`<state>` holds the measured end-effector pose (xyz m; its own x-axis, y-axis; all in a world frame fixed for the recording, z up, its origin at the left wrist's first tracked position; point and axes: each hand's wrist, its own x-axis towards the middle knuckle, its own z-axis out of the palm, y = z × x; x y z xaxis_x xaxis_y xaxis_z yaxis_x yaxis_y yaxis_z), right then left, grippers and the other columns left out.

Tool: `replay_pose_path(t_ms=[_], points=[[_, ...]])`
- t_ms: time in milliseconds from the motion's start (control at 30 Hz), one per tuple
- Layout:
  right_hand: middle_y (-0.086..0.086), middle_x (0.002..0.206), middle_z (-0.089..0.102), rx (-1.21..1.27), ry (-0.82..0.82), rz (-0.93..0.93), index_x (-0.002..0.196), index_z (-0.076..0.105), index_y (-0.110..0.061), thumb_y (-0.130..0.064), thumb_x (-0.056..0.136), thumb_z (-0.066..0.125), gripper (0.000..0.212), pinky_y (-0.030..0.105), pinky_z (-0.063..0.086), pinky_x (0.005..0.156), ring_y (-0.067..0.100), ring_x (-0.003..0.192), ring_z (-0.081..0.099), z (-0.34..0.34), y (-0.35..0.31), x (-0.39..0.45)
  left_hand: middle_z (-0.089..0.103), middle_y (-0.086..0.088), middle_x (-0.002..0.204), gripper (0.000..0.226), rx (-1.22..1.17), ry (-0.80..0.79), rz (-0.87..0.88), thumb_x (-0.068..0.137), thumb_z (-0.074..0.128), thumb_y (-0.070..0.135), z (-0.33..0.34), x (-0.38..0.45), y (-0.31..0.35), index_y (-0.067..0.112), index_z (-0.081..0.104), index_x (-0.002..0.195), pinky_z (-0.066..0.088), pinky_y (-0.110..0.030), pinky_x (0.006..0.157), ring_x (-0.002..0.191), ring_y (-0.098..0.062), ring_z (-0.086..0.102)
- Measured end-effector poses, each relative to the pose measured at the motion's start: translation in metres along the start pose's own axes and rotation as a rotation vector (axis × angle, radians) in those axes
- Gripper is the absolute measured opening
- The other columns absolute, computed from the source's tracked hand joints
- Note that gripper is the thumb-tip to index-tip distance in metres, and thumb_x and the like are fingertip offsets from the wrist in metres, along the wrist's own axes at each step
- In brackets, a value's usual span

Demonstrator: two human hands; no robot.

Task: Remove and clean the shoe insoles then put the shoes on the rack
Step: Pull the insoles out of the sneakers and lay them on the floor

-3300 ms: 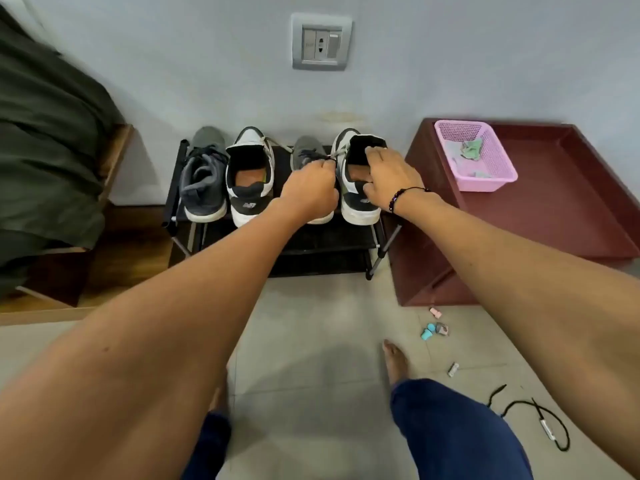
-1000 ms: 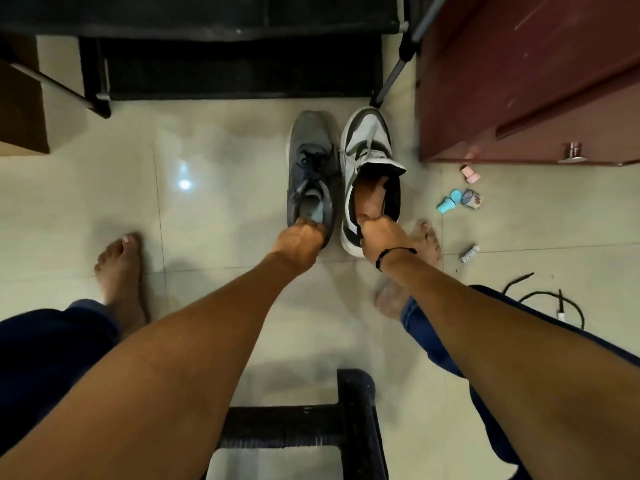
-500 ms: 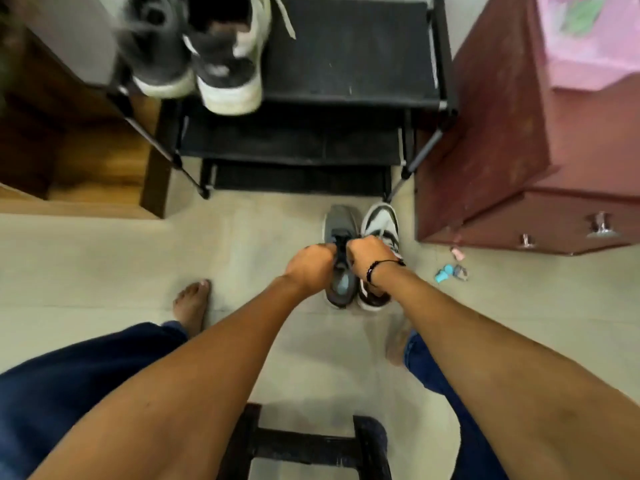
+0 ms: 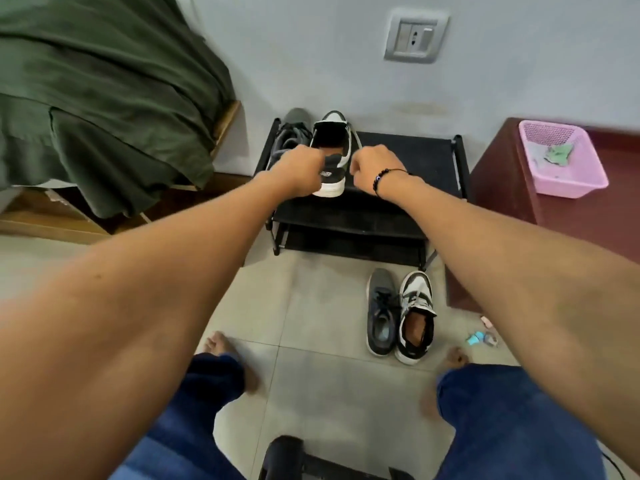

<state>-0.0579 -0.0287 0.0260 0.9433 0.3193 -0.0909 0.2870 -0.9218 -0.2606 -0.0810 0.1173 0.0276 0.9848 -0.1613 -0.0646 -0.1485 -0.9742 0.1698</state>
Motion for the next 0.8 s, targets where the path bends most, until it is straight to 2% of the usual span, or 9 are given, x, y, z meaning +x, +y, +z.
replay_pose_path(t_ms=[100, 200, 300, 367, 433, 500, 633, 733, 800], points=[[0.019, 0.112, 0.060, 0.004, -0.007, -0.017, 0.112, 0.061, -0.004, -0.011, 0.088, 0.052, 0.026, 0.038, 0.049, 0.084, 0.036, 0.102, 0.056, -0.003, -0.017, 0.018, 0.057, -0.013, 0.083, 0.012, 0.031, -0.044, -0.017, 0.087, 0.049, 0.010, -0.011, 0.011, -0.016, 0.001, 0.053, 0.081, 0.036, -0.033, 0.068, 0.090, -0.035, 0.054], [0.019, 0.113, 0.058, -0.010, -0.047, -0.037, 0.111, 0.058, -0.002, -0.013, 0.088, 0.052, 0.026, 0.035, 0.045, 0.079, 0.035, 0.105, 0.054, 0.010, -0.026, 0.046, 0.040, -0.001, 0.065, 0.028, 0.004, -0.129, -0.038, 0.088, 0.049, 0.012, -0.006, 0.031, -0.029, 0.012, 0.038, 0.063, 0.033, -0.032, 0.067, 0.076, -0.027, 0.045], [0.018, 0.115, 0.057, 0.005, -0.092, -0.027, 0.112, 0.056, -0.003, -0.022, 0.090, 0.055, 0.029, 0.033, 0.043, 0.076, 0.035, 0.108, 0.052, 0.034, -0.027, 0.077, 0.046, -0.005, 0.071, 0.018, -0.029, -0.197, -0.066, 0.088, 0.052, 0.014, 0.012, 0.057, -0.043, 0.006, 0.046, 0.074, 0.034, -0.031, 0.068, 0.078, -0.026, 0.045], [0.018, 0.114, 0.057, 0.014, -0.111, -0.017, 0.111, 0.055, -0.003, -0.024, 0.090, 0.055, 0.030, 0.033, 0.042, 0.076, 0.035, 0.109, 0.051, 0.050, -0.025, 0.098, 0.052, -0.011, 0.088, 0.013, -0.042, -0.226, -0.088, 0.089, 0.053, 0.015, 0.027, 0.075, -0.056, 0.002, 0.054, 0.091, 0.037, -0.030, 0.071, 0.086, -0.029, 0.050], [0.016, 0.116, 0.055, -0.022, -0.109, -0.016, 0.113, 0.053, -0.004, -0.025, 0.091, 0.054, 0.031, 0.035, 0.042, 0.081, 0.033, 0.116, 0.045, 0.061, -0.021, 0.115, 0.053, -0.014, 0.109, 0.027, -0.064, -0.241, -0.152, 0.088, 0.055, 0.015, 0.045, 0.091, -0.071, 0.001, 0.054, 0.111, 0.043, -0.033, 0.081, 0.102, -0.033, 0.053], [0.012, 0.117, 0.053, -0.087, -0.092, -0.020, 0.116, 0.053, -0.006, -0.024, 0.091, 0.053, 0.031, 0.038, 0.042, 0.084, 0.030, 0.122, 0.035, 0.069, -0.016, 0.130, 0.044, -0.017, 0.127, 0.039, -0.065, -0.170, -0.191, 0.086, 0.057, 0.016, 0.062, 0.109, -0.086, 0.000, 0.049, 0.121, 0.043, -0.042, 0.095, 0.112, -0.037, 0.049], [0.009, 0.115, 0.052, -0.247, -0.102, -0.030, 0.117, 0.055, -0.008, -0.023, 0.091, 0.053, 0.030, 0.037, 0.040, 0.074, 0.029, 0.128, 0.025, 0.083, -0.008, 0.152, 0.040, -0.023, 0.130, 0.040, -0.083, -0.041, -0.173, 0.083, 0.056, 0.004, 0.081, 0.138, -0.111, -0.003, 0.047, 0.122, 0.041, -0.043, 0.096, 0.116, -0.040, 0.045], [0.010, 0.123, 0.046, -0.336, -0.122, 0.004, 0.121, 0.054, -0.011, -0.024, 0.090, 0.057, 0.034, 0.045, 0.045, 0.080, 0.031, 0.130, 0.022, 0.098, -0.006, 0.161, 0.048, -0.023, 0.127, 0.047, -0.098, -0.091, -0.171, 0.083, 0.058, 0.004, 0.091, 0.148, -0.121, -0.002, 0.041, 0.126, 0.041, -0.039, 0.087, 0.114, -0.039, 0.048], [0.012, 0.127, 0.043, -0.316, -0.121, 0.036, 0.123, 0.053, -0.010, -0.023, 0.091, 0.056, 0.035, 0.047, 0.045, 0.082, 0.031, 0.127, 0.028, 0.103, -0.008, 0.163, 0.052, -0.022, 0.122, 0.043, -0.054, -0.125, -0.142, 0.084, 0.059, 0.005, 0.096, 0.153, -0.124, -0.002, 0.043, 0.123, 0.041, -0.037, 0.083, 0.111, -0.038, 0.050]])
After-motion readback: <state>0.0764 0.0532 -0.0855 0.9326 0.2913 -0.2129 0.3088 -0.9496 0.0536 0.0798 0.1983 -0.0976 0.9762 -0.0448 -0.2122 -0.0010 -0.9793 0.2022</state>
